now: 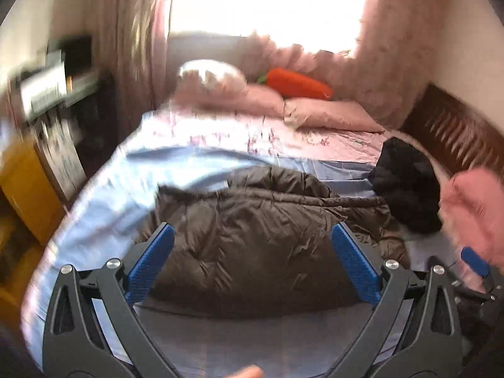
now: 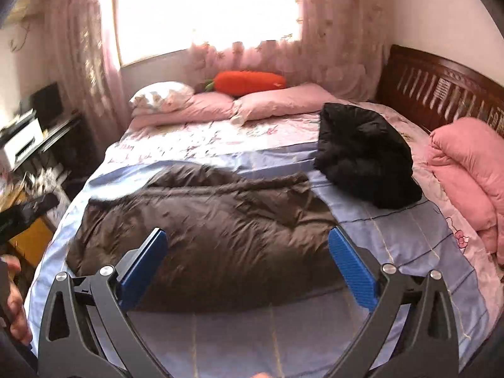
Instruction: Fold large clothes
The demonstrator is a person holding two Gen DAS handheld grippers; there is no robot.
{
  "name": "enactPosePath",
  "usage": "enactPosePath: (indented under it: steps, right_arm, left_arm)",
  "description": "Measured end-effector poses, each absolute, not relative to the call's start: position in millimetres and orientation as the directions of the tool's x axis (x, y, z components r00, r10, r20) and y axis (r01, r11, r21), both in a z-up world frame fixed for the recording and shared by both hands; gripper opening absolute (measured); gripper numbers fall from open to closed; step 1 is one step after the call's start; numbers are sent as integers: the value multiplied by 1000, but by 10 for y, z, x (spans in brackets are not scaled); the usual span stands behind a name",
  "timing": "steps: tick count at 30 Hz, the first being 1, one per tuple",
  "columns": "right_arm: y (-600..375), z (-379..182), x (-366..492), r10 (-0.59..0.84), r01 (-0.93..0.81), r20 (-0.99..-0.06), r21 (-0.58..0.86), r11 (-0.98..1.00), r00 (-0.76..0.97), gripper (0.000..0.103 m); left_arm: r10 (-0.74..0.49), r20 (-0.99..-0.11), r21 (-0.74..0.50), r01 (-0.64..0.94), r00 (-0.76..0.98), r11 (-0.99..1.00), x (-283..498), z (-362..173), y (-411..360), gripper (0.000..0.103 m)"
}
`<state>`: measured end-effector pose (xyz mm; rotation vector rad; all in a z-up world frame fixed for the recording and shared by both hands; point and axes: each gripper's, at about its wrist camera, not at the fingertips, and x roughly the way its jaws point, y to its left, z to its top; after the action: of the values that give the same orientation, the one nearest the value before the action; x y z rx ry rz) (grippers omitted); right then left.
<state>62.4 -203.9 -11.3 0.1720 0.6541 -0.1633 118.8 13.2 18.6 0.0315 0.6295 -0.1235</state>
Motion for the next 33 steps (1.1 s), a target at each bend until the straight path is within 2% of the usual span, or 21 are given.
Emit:
enactPosePath:
  steps: [2,6,11,15,33]
  right_arm:
    - [-1855,-86,601,-127,200,-624,48,979,771,102]
    - [-1742,-97,502,-188,225,-601,-14,974,777,102]
    - [-1881,-214,560,-173,252,-655,27,967,736,102]
    - [-1916,-296,612,-146,249,-696,49,967,703,102]
    - [-1626,-367,618,-130,181,-696,0,984,706,102]
  left_arm:
    - [-76,-570,57,132,818,990,1066,241,8,101]
    - [-107,-554,49,161,826,986,890,165,-101,101]
    - [-41,-518,71,90,855,993,811,81,-104,101]
    - [-59,-525,64,109,849,992,794,104,-84,101]
    - [-58,-535,68,111,843,991,789,87,-10,101]
